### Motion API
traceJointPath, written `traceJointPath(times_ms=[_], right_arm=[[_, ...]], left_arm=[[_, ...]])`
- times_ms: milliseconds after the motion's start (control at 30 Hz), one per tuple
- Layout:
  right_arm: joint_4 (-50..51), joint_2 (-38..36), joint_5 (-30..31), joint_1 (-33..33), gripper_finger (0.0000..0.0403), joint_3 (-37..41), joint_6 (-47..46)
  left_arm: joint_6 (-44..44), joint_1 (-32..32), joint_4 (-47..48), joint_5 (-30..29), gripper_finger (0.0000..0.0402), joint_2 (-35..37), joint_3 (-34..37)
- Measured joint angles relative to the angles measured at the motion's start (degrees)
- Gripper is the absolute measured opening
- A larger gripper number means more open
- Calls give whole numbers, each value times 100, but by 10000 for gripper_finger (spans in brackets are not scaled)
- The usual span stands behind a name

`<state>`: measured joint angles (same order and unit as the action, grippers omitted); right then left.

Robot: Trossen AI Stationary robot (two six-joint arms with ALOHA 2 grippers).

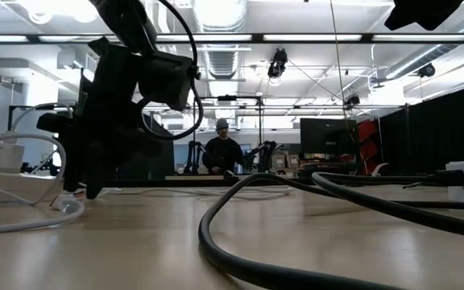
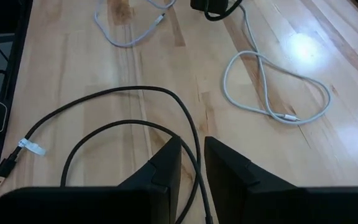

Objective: Insert USB
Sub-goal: Insert the white charger cable into the left white outlet extension

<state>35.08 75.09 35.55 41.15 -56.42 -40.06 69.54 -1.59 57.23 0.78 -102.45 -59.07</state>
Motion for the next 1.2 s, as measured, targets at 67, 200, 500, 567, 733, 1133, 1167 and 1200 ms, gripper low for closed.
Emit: traceJointPath(times_ms=[67, 200, 500, 567, 733, 1133, 1167, 1200], right_arm=[[1, 0, 0, 0, 46, 0, 1], [-1, 0, -2, 2, 43, 0, -1], [1, 0, 0, 37, 58, 0, -41], [0, 0, 0, 37, 61, 0, -43], [-3, 0, 0, 37, 67, 2, -43], [-26, 0, 0, 37, 45, 155, -148], [-26, 0, 0, 37, 44, 173, -188], [-24, 0, 0, 37, 43, 189, -233]], left_arm=[[-32, -31, -93, 20, 152, 4, 39], [-55, -73, -161, 41, 131, 13, 78], [-316, -74, -186, -1, 65, 13, 88], [-412, -74, -170, -31, 43, 12, 95], [-742, -69, -128, -135, 12, 4, 72], [-85, 692, 218, -2102, 12, 182, -427], [185, 861, 256, -2392, 12, 224, -456], [520, 1046, 318, -2700, 12, 265, -473]])
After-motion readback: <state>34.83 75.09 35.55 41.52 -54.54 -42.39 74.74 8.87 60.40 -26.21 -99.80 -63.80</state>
